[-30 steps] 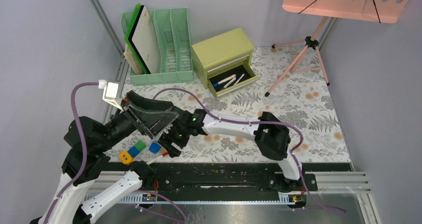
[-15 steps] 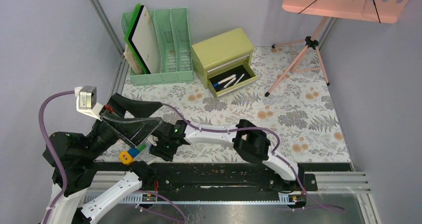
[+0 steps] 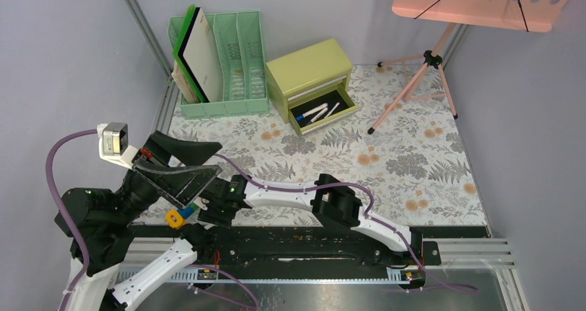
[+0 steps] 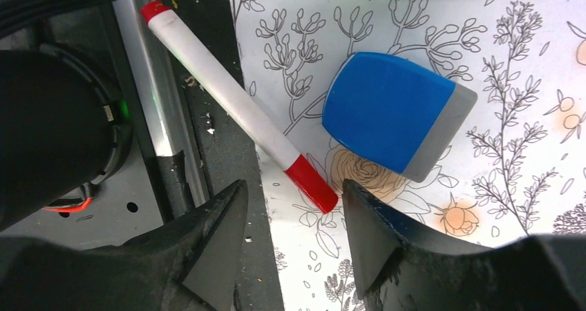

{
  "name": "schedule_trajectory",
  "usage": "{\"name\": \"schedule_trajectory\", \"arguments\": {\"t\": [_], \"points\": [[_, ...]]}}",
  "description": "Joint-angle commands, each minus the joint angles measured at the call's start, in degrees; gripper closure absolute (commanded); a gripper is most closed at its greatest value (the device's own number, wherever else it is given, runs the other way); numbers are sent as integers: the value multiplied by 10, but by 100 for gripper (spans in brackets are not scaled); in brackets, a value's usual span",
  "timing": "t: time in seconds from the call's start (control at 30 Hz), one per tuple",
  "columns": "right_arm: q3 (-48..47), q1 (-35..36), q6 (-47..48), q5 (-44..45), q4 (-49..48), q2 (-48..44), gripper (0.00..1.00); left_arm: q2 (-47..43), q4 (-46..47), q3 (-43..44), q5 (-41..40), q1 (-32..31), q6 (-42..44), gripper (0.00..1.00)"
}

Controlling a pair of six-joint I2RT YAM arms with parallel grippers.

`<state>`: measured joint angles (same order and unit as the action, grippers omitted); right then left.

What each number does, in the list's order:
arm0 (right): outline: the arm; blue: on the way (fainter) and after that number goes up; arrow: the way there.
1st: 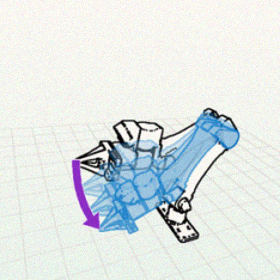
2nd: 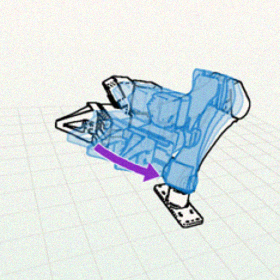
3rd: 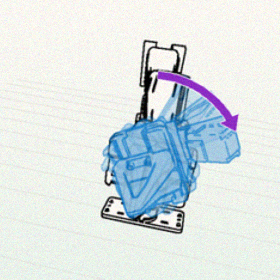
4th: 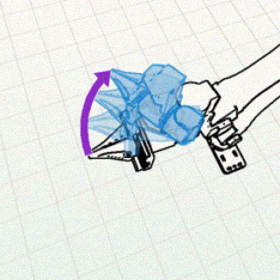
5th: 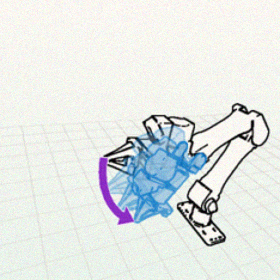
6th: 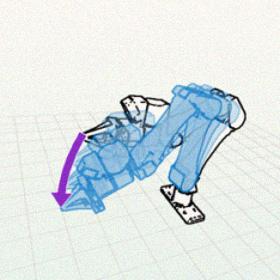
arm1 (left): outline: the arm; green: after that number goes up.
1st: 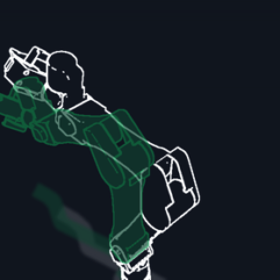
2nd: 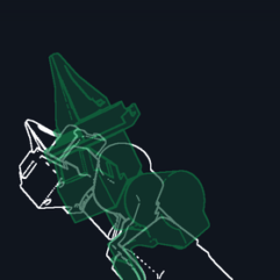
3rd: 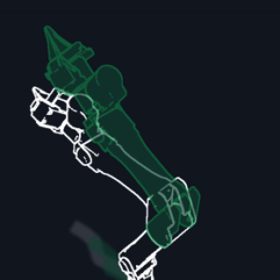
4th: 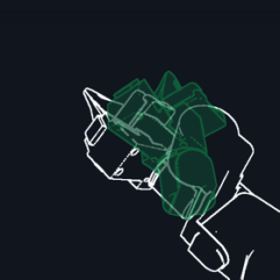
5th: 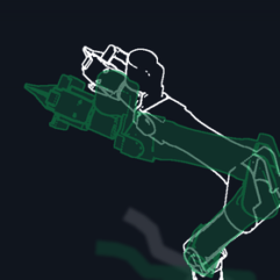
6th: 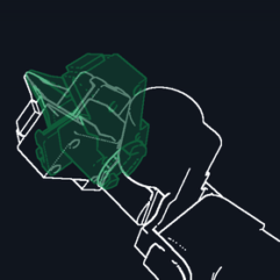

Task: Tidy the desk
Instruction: Pick up the stationery from the corner of the board.

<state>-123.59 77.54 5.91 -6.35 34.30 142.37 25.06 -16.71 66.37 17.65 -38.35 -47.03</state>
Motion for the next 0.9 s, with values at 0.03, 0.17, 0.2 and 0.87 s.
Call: {"name": "schedule_trajectory", "arguments": {"t": [0.03,0.17,0.2,0.87], "points": [[-24,9,23,38,15,11,43,-12,15,8,-9,-2,6,1],[-15,12,30,61,11,10,48,-14,13,6,-12,-2,6,1],[-15,12,31,61,9,10,49,-14,12,5,-12,-2,6,1],[60,31,35,25,-80,-25,41,-19,5,0,-23,-2,6,1]]}}
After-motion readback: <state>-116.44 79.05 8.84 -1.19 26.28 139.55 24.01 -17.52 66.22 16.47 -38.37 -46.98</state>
